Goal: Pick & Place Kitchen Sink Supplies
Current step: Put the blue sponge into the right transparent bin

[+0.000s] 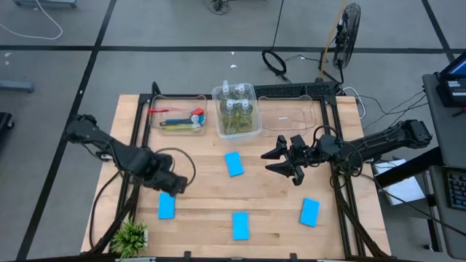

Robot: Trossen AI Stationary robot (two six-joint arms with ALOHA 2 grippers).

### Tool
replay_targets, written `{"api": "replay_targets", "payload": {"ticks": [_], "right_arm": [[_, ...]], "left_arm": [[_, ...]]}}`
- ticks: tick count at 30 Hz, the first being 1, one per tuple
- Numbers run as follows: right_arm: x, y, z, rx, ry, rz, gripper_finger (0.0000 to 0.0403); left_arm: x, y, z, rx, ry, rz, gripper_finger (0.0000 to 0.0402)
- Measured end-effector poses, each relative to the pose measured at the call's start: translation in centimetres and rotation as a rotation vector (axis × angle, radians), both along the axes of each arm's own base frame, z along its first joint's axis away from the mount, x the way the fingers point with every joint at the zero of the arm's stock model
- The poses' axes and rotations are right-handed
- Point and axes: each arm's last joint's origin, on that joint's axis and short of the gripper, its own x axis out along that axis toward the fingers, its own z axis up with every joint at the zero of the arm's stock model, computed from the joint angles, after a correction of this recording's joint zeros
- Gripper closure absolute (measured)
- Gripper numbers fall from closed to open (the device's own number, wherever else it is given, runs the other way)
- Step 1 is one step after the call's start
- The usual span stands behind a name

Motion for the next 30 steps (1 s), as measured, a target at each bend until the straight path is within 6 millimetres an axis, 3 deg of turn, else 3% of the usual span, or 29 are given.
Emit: {"api": "replay_targets", "payload": {"ticks": [5,16,30], "right_arm": [[0.0,0.0,0.0,0.000,0.000,0.000,0.0206],[0.0,0.0,0.0,0.000,0.000,0.000,0.0206],[0.0,0.0,0.0,0.000,0.000,0.000,0.0206]], "left_arm": [[0.1,-1.4,-3.0,-0.023,-0.031,0.093,0.0179],[-0.9,-2.0,-9.2,-0.082,0.002,0.240,0.0179],[-0.7,-2.5,-14.4,-0.125,0.061,0.293,0.0179]]}}
